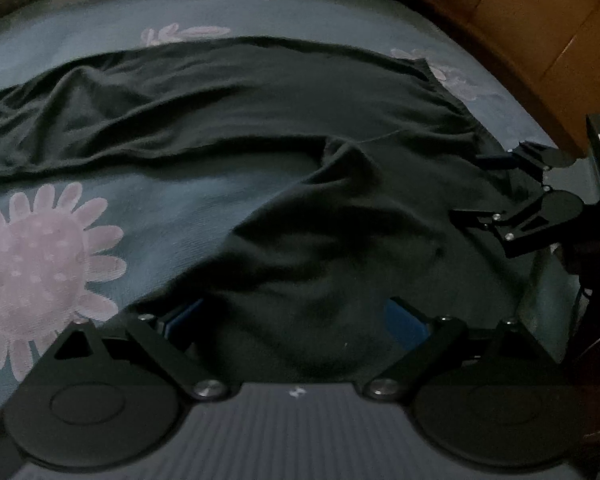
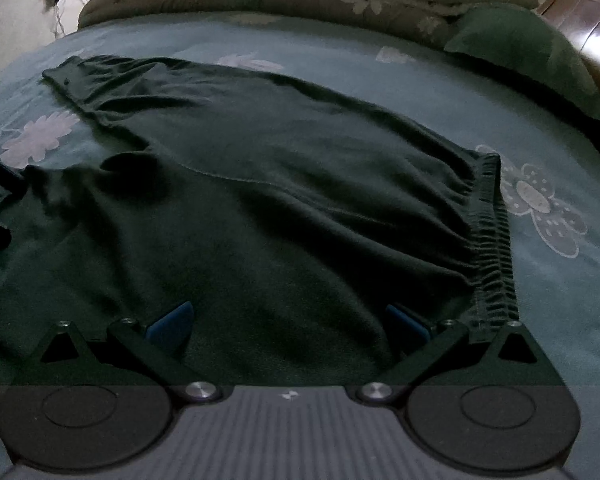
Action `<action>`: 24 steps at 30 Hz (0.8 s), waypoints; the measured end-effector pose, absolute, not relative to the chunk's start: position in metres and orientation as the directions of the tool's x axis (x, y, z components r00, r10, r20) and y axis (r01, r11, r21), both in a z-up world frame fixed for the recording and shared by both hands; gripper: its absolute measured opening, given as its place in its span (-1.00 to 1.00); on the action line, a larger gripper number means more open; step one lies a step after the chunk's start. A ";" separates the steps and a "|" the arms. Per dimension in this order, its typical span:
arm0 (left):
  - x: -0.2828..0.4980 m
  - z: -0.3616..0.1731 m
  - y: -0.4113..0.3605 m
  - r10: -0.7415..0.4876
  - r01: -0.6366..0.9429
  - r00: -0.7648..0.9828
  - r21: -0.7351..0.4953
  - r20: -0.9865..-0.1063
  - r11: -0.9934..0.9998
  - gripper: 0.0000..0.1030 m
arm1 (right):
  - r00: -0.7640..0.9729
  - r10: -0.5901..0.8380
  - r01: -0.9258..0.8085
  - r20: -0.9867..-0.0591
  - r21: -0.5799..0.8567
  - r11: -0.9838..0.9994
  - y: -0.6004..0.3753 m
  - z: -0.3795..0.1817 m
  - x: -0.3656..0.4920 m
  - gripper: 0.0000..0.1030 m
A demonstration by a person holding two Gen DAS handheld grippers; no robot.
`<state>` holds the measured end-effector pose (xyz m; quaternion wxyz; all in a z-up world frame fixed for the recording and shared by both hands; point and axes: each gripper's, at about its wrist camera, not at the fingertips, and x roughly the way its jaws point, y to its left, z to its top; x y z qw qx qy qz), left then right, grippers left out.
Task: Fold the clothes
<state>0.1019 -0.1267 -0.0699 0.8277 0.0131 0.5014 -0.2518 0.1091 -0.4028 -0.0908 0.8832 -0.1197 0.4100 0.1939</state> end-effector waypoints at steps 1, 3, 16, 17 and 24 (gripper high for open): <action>0.100 -0.071 -0.126 -0.406 0.434 0.381 -0.227 -0.831 0.872 0.85 | 0.600 0.241 -0.437 -0.763 -0.060 0.897 -0.402 -0.092 0.107 1.00; 0.097 -0.072 -0.125 -0.411 0.438 0.399 -0.224 -0.820 0.871 0.85 | 0.617 0.238 -0.429 -0.751 -0.067 0.901 -0.402 -0.093 0.104 1.00; 0.089 -0.073 -0.119 -0.430 0.439 0.417 -0.236 -0.801 0.867 0.85 | 0.653 0.213 -0.396 -0.727 -0.088 0.914 -0.400 -0.096 0.096 1.00; 0.091 -0.072 -0.119 -0.429 0.435 0.411 -0.240 -0.804 0.868 0.85 | 0.649 0.212 -0.397 -0.730 -0.087 0.914 -0.399 -0.096 0.096 1.00; 0.094 -0.048 -0.130 -0.432 0.453 0.399 -0.236 -0.809 0.860 0.85 | 0.612 0.219 -0.402 -0.760 -0.060 0.914 -0.401 -0.083 0.109 1.00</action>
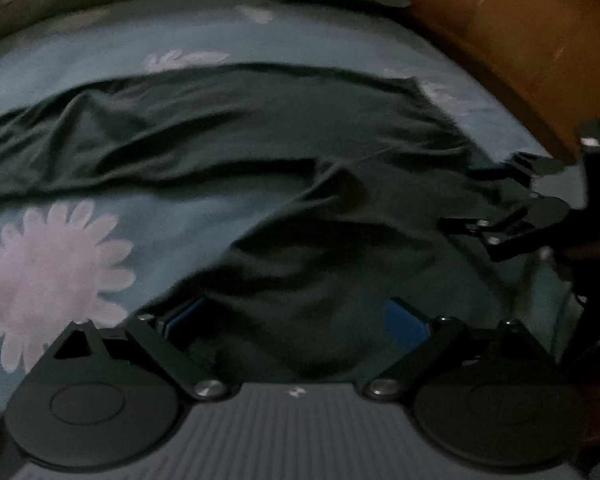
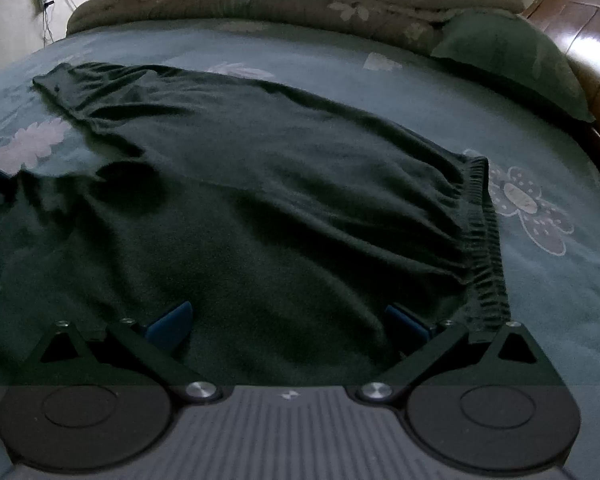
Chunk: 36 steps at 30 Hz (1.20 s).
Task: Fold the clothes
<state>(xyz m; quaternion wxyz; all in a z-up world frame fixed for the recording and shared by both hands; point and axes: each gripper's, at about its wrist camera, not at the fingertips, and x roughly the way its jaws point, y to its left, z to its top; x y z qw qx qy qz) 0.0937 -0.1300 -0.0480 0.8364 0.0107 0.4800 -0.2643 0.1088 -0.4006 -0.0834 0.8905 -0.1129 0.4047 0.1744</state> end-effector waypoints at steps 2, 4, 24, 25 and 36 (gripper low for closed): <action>0.096 -0.043 -0.139 -0.450 0.477 0.381 -0.246 -0.807 0.844 0.85 | 0.617 0.237 -0.402 -0.750 -0.043 0.914 -0.401 -0.074 0.114 1.00; 0.101 -0.045 -0.150 -0.453 0.489 0.352 -0.251 -0.819 0.835 0.85 | 0.617 0.269 -0.411 -0.740 -0.011 0.912 -0.399 -0.066 0.122 1.00; 0.103 -0.033 -0.140 -0.271 0.377 0.293 -0.150 -0.917 0.914 0.85 | 0.553 0.331 -0.506 -0.765 0.008 0.863 -0.394 -0.094 0.148 1.00; 0.106 -0.033 -0.140 -0.272 0.381 0.295 -0.149 -0.916 0.913 0.85 | 0.558 0.330 -0.501 -0.761 0.008 0.865 -0.393 -0.094 0.148 1.00; 0.134 -0.025 -0.171 -0.360 0.508 0.308 -0.168 -0.881 0.845 0.85 | 0.544 0.279 -0.454 -0.791 0.002 0.891 -0.387 -0.089 0.151 1.00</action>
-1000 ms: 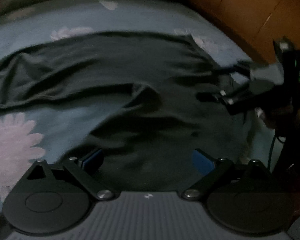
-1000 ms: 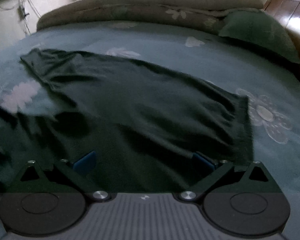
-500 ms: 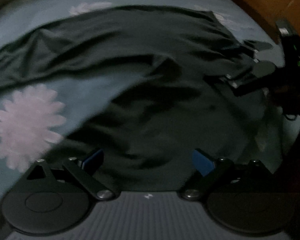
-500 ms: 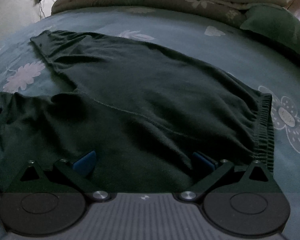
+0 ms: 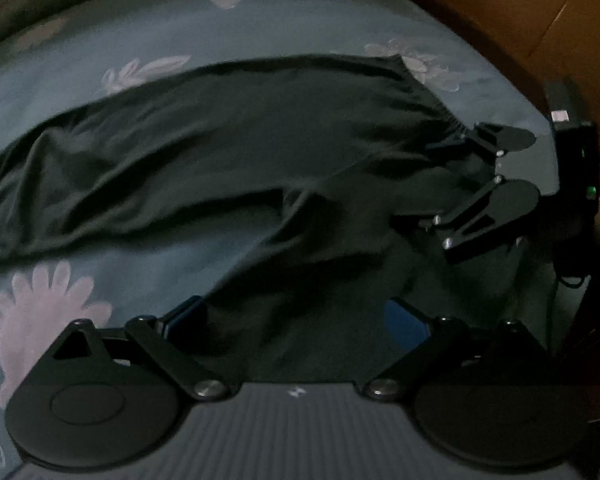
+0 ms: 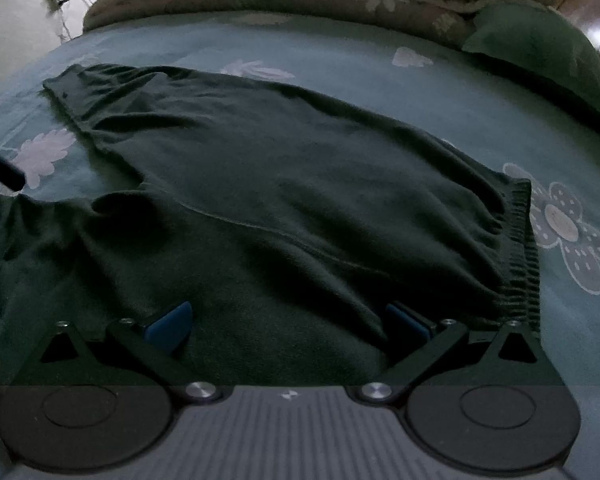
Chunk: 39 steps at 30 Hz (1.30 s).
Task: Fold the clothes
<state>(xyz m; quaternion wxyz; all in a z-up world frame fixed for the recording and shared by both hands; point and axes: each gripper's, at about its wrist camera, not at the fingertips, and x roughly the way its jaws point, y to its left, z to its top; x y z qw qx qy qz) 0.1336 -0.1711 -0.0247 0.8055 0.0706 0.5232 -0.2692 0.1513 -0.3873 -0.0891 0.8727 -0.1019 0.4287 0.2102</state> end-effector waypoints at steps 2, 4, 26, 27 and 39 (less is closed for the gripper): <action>0.137 -0.024 -0.173 -0.388 0.534 0.299 -0.185 -0.872 0.825 0.85 | 0.541 0.264 -0.436 -0.798 0.002 0.900 -0.387 -0.088 0.152 1.00; 0.139 -0.024 -0.174 -0.403 0.556 0.296 -0.187 -0.866 0.810 0.85 | 0.540 0.245 -0.406 -0.805 0.006 0.914 -0.387 -0.084 0.152 1.00; 0.209 -0.040 -0.231 -0.418 0.639 0.293 -0.149 -0.860 0.755 0.85 | 0.518 0.158 -0.274 -0.841 0.012 0.962 -0.403 -0.066 0.134 1.00; 0.212 -0.041 -0.236 -0.415 0.644 0.294 -0.143 -0.861 0.752 0.85 | 0.513 0.155 -0.267 -0.844 0.014 0.964 -0.404 -0.067 0.134 1.00; 0.232 -0.074 -0.249 -0.377 0.642 0.290 -0.113 -0.880 0.758 0.85 | 0.500 0.169 -0.224 -0.850 0.062 0.973 -0.412 -0.082 0.130 1.00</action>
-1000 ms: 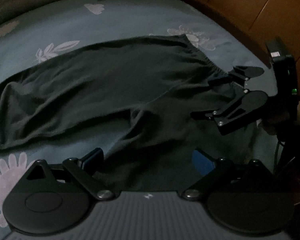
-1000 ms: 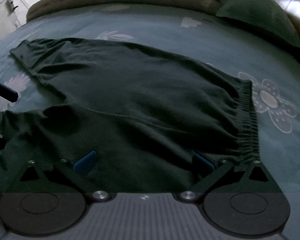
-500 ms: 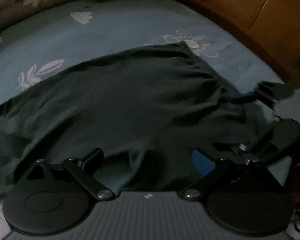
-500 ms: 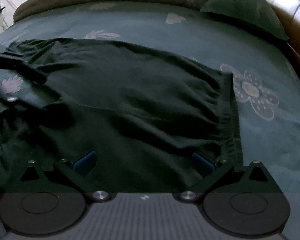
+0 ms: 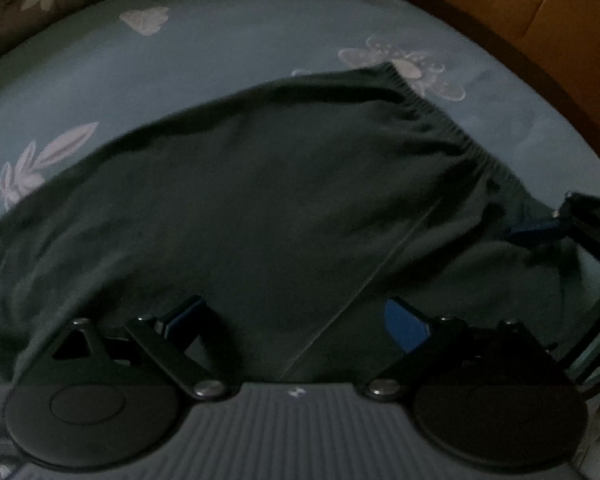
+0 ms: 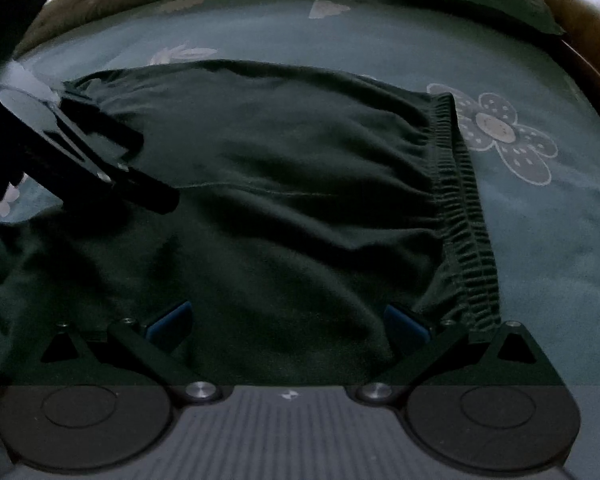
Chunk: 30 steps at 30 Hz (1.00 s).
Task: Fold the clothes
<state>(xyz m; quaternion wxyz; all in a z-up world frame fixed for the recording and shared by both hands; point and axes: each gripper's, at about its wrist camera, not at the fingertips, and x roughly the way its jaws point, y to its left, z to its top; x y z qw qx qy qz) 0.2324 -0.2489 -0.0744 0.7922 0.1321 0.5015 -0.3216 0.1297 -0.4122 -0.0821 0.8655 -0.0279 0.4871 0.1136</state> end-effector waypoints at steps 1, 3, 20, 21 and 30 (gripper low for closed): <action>0.231 -0.074 -0.248 -0.377 0.643 0.294 -0.110 -0.878 0.758 0.85 | 0.503 0.173 -0.223 -0.847 0.066 0.973 -0.413 -0.082 0.129 1.00; 0.229 -0.070 -0.246 -0.376 0.639 0.301 -0.107 -0.876 0.762 0.85 | 0.498 0.186 -0.221 -0.847 0.084 0.972 -0.416 -0.079 0.130 1.00; 0.162 -0.043 -0.186 -0.422 0.591 0.376 -0.137 -0.825 0.795 0.85 | 0.622 0.424 -0.122 -0.658 0.454 0.883 -0.552 -0.050 0.258 1.00; 0.160 -0.043 -0.183 -0.424 0.582 0.380 -0.143 -0.822 0.800 0.85 | 0.621 0.449 -0.115 -0.642 0.492 0.863 -0.560 -0.056 0.267 1.00; 0.158 -0.047 -0.167 -0.430 0.518 0.403 -0.186 -0.808 0.835 0.82 | 0.614 0.629 -0.069 -0.477 0.762 0.644 -0.605 -0.114 0.301 1.00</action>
